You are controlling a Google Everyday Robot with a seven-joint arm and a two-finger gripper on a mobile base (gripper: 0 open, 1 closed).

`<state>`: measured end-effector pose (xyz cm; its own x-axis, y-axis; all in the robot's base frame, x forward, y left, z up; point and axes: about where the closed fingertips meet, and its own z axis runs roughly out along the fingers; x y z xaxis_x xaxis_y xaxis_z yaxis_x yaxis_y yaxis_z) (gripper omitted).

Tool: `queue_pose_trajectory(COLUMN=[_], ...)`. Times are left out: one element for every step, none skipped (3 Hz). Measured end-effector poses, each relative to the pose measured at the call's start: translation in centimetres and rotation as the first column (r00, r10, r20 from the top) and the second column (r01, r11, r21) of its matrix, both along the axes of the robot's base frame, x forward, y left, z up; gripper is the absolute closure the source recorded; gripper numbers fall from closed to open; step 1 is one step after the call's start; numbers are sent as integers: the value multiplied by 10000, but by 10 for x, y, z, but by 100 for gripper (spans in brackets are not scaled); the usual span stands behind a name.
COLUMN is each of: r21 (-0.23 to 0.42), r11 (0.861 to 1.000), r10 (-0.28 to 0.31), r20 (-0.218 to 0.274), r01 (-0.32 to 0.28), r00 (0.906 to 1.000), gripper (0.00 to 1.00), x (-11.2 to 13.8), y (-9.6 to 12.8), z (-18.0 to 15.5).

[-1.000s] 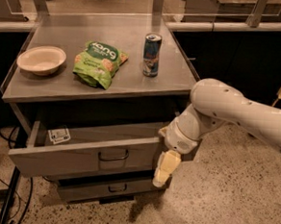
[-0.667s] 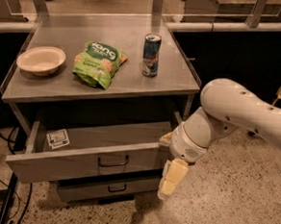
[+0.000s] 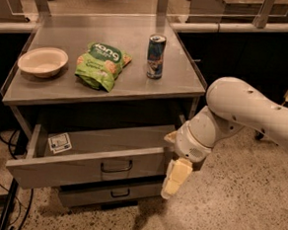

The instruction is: Open top drawer

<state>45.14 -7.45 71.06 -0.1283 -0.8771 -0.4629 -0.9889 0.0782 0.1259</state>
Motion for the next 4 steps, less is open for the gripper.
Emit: queue_pose_trajectory(r21=[-98,-380,-572,-633], r11=[9999,9992,9984,9980], r10=[-67,-78,-22,45], r20=[204,-7,-401,-604], r01=[69,78,-1,-83], r00=[9998,10000,9992,9982], gripper=[0,0,0,0], x=[23,36,39,36], y=[-5,-5,-2,0], z=[-1,-27,-54,-59])
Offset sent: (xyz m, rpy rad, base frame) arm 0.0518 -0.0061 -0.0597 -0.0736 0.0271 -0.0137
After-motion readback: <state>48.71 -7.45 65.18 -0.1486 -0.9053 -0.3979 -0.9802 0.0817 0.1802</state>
